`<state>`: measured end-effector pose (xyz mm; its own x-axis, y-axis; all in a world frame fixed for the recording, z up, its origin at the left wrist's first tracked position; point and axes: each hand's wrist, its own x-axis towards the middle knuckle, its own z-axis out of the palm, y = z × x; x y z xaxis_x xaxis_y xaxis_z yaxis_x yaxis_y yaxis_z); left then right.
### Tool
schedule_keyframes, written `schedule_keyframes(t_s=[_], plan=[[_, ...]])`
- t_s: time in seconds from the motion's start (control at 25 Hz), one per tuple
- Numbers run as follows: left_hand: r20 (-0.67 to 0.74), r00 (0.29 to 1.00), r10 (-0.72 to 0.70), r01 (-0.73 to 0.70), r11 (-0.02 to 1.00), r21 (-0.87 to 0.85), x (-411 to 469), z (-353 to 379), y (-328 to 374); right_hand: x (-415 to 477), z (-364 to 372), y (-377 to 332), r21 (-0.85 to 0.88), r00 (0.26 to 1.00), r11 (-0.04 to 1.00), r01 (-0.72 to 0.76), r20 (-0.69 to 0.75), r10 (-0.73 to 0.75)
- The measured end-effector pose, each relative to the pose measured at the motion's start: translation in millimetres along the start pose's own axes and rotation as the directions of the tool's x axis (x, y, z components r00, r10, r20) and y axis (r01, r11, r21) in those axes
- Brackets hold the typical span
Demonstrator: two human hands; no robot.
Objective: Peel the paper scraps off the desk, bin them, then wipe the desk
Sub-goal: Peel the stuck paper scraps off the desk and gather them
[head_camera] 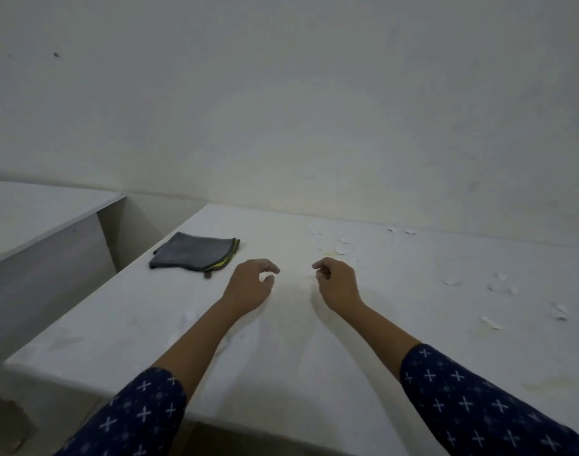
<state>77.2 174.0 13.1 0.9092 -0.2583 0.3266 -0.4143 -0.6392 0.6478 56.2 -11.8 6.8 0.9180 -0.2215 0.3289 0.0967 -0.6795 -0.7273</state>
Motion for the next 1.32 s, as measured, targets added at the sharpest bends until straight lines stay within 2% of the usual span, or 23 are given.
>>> schedule_keyframes(t_s=[0.24,0.4,0.52,0.6,0.72,0.84,0.96,1.04,1.2,1.32], plan=[[0.089,0.996,0.003,-0.007,0.999,0.04,98,59,12,81,-28,65,-0.127,0.998,0.99,-0.055,-0.048,0.05],[0.096,0.995,-0.022,0.014,0.996,0.089,162,85,-4,125,-28,81,-0.346,0.976,0.925,0.155,0.201,-0.089],[0.106,0.993,-0.059,0.043,0.988,0.151,200,100,-14,148,-25,89,-0.351,0.903,0.891,0.289,0.409,-0.131],[0.115,0.991,-0.067,0.044,0.98,0.194,218,109,-18,157,-24,94,-0.341,0.877,0.879,0.333,0.454,-0.156],[0.1,0.992,-0.073,0.048,0.971,0.234,239,122,-24,165,-26,100,-0.325,0.907,0.901,0.288,0.395,-0.147],[0.043,0.992,-0.117,0.102,0.96,0.26,252,132,-24,164,-28,105,-0.305,0.966,0.929,0.209,0.215,-0.147],[-0.016,0.994,-0.112,0.112,0.962,0.25,251,139,-20,155,-29,103,-0.166,0.989,0.975,0.146,0.005,-0.147],[-0.052,0.993,-0.101,0.108,0.983,0.146,244,142,-20,150,-33,100,-0.049,0.991,0.994,0.096,-0.088,-0.101],[-0.091,0.994,-0.069,0.073,0.997,0.04,227,133,-12,140,-47,100,0.119,0.988,0.991,-0.056,-0.138,0.072],[-0.12,0.992,-0.03,0.024,0.999,-0.048,207,107,7,119,-56,87,0.247,0.979,0.955,-0.163,-0.081,0.188]])
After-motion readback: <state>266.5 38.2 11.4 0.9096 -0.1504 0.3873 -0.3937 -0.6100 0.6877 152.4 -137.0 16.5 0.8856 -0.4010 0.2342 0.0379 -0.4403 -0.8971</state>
